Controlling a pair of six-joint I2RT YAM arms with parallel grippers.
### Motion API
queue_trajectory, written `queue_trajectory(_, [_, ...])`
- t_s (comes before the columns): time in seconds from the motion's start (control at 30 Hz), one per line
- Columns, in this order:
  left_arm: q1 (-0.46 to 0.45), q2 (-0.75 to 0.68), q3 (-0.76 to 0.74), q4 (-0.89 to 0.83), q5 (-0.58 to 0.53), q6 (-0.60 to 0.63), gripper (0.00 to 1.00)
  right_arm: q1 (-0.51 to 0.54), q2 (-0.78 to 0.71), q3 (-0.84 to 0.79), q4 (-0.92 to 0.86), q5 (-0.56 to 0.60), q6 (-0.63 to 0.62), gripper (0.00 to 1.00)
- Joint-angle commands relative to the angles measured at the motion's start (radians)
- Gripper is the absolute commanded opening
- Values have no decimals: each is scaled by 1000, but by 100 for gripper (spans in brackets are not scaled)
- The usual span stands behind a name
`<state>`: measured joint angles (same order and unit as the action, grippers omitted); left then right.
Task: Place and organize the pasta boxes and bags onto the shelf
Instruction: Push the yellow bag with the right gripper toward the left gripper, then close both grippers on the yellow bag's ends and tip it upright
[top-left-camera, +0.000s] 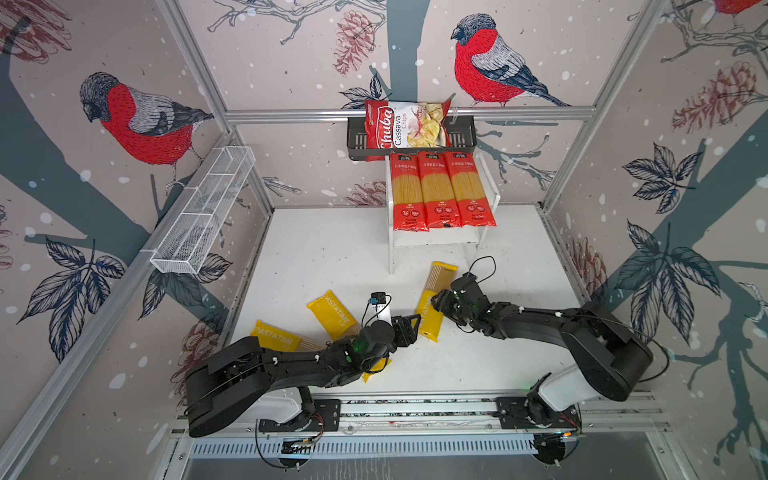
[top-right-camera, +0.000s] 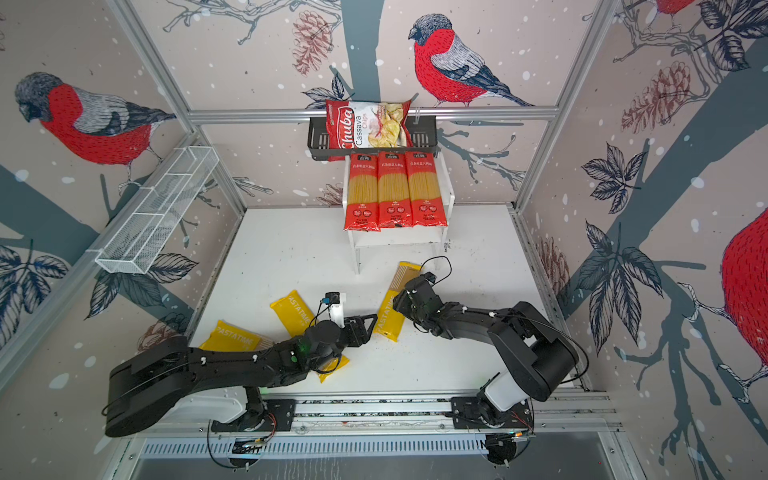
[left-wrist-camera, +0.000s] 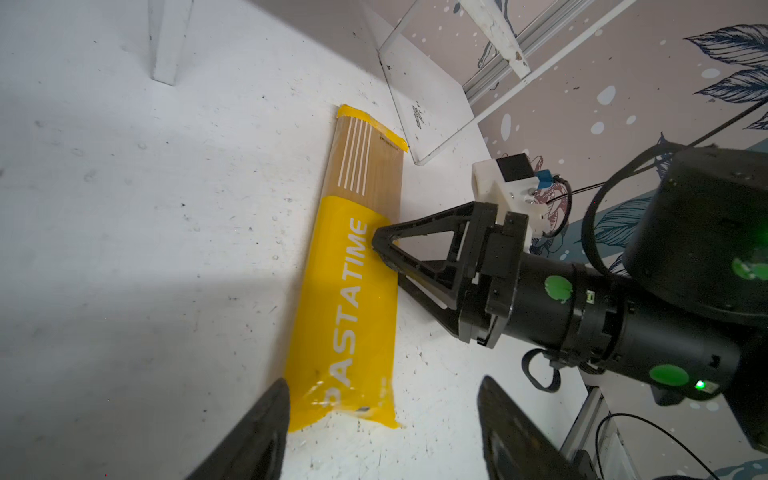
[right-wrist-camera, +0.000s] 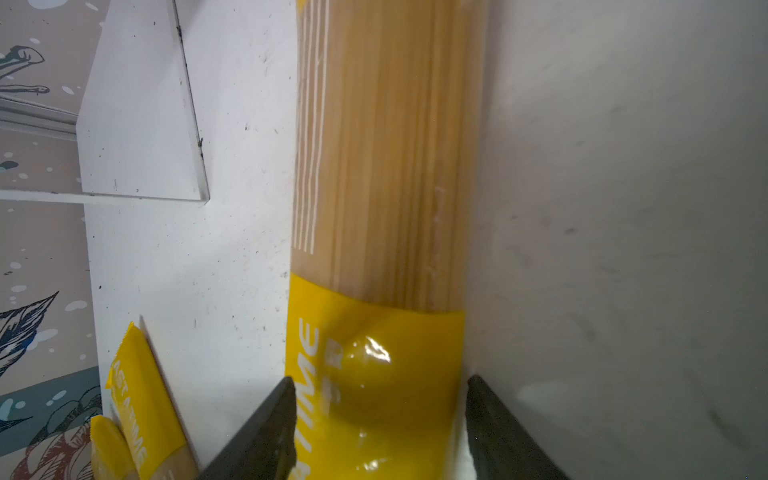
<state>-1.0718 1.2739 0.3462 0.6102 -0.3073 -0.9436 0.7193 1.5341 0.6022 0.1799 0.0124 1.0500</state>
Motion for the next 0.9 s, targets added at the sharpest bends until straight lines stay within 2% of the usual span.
queue_trajectory(0.0, [24, -17, 1, -12, 21, 21, 70, -4, -17, 4, -116, -21, 10, 66])
queue_trajectory(0.13, [104, -16, 20, -43, 93, 69, 71, -52, -110, -45, -115, -90, -22, 66])
queue_trajectory(0.27, [196, 50, 71, -39, 234, 126, 71, -132, -223, -147, -43, -188, -31, 67])
queue_trajectory(0.43, [226, 199, 147, 5, 358, 136, 70, -229, -264, -224, 32, -263, -45, 65])
queue_trajectory(0.5, [236, 249, 165, 23, 399, 126, 70, -245, -253, -218, 38, -280, -55, 64])
queue_trajectory(0.6, [242, 294, 194, 24, 397, 130, 69, -250, -216, -200, 64, -282, -65, 63])
queue_trajectory(0.73, [245, 365, 275, -88, 367, 176, 69, -250, -116, -174, 125, -313, -55, 61])
queue_trajectory(0.87, [245, 449, 304, -52, 451, 155, 65, -216, -25, -132, 183, -311, -28, 60])
